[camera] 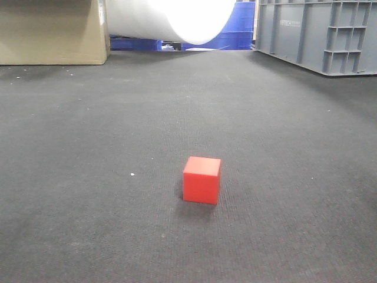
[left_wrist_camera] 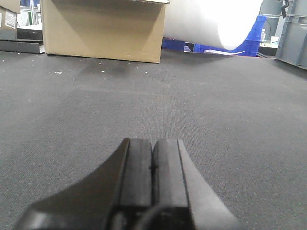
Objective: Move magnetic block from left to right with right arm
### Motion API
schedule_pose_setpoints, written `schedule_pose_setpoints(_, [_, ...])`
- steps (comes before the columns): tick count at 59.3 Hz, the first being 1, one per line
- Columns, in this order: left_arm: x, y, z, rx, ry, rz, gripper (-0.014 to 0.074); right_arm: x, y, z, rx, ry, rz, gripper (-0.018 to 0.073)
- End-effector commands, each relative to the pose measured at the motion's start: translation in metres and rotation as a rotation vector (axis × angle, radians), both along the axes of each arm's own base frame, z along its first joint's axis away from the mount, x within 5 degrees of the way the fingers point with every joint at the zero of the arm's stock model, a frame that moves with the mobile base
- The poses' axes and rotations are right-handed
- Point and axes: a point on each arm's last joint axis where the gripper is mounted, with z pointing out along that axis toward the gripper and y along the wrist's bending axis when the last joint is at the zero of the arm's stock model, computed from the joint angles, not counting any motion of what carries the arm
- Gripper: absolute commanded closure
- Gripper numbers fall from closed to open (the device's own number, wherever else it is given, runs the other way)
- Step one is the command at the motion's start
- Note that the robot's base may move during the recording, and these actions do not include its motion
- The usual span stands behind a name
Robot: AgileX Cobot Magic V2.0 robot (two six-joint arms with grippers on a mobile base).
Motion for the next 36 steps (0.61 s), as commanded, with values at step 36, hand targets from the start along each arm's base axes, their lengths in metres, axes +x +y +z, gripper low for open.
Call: schedule_pose_setpoints(36, [-0.001,0.0,0.005,-0.007,-0.088,-0.006,0.0713,-0.001,-0.004,-0.003,-0.007,-0.123,-0.053,0.0529])
